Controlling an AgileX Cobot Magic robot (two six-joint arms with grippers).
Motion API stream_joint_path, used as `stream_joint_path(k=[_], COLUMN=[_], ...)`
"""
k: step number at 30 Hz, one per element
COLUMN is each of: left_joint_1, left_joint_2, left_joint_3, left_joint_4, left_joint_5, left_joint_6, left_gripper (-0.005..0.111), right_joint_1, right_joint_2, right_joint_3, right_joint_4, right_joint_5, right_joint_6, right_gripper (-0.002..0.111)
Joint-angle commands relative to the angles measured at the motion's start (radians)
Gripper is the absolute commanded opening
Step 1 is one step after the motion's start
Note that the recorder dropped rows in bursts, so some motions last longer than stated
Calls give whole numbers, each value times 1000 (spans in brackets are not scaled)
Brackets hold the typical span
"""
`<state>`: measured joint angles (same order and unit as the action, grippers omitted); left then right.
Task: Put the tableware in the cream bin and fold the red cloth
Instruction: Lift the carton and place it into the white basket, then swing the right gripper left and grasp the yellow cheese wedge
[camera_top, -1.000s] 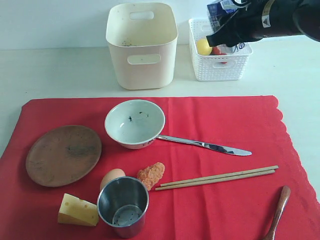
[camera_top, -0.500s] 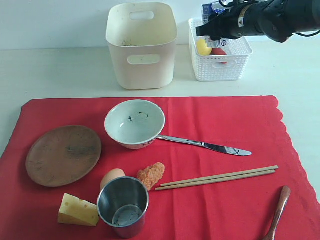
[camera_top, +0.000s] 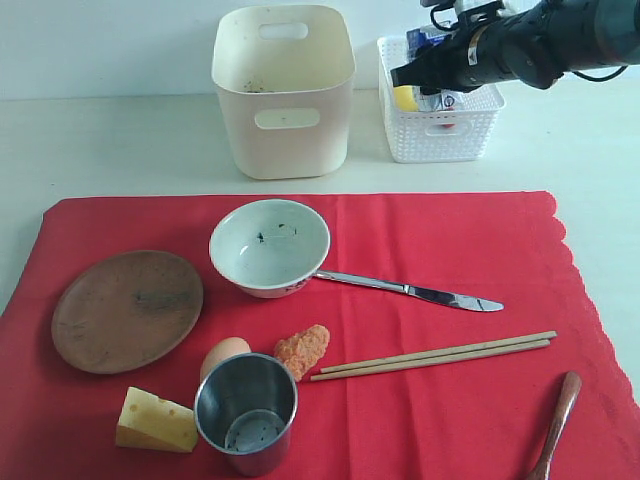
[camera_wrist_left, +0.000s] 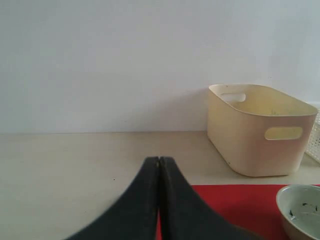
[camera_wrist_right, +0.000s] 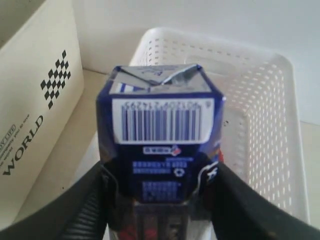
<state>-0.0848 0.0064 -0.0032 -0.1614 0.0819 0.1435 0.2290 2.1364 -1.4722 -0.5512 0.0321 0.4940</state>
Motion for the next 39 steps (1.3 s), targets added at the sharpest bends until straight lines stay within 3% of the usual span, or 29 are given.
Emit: stream_joint_path(k=[1,6,22,39], left_joint_1=[-5,-5,-5,-5], left_joint_2=[-6,-6,-6,-6], left_joint_3=[3,3,3,3], left_joint_4=[-4,-4,-4,-4], left_joint_5=[4,4,4,4], left_joint_6=[2,2,2,2], left_gripper=[2,2,2,2], right_joint_1=[-4,-4,-4,-2], right_joint_2=[-7,-7,-64,-300], right_joint_3=[-13,-13,-13,-13], right_joint_4=[-1,-1,0,52], right_joint_5=[-19,-19,-8,439], right_joint_6=[6,6,4,4], right_gripper=[45,60,61,61])
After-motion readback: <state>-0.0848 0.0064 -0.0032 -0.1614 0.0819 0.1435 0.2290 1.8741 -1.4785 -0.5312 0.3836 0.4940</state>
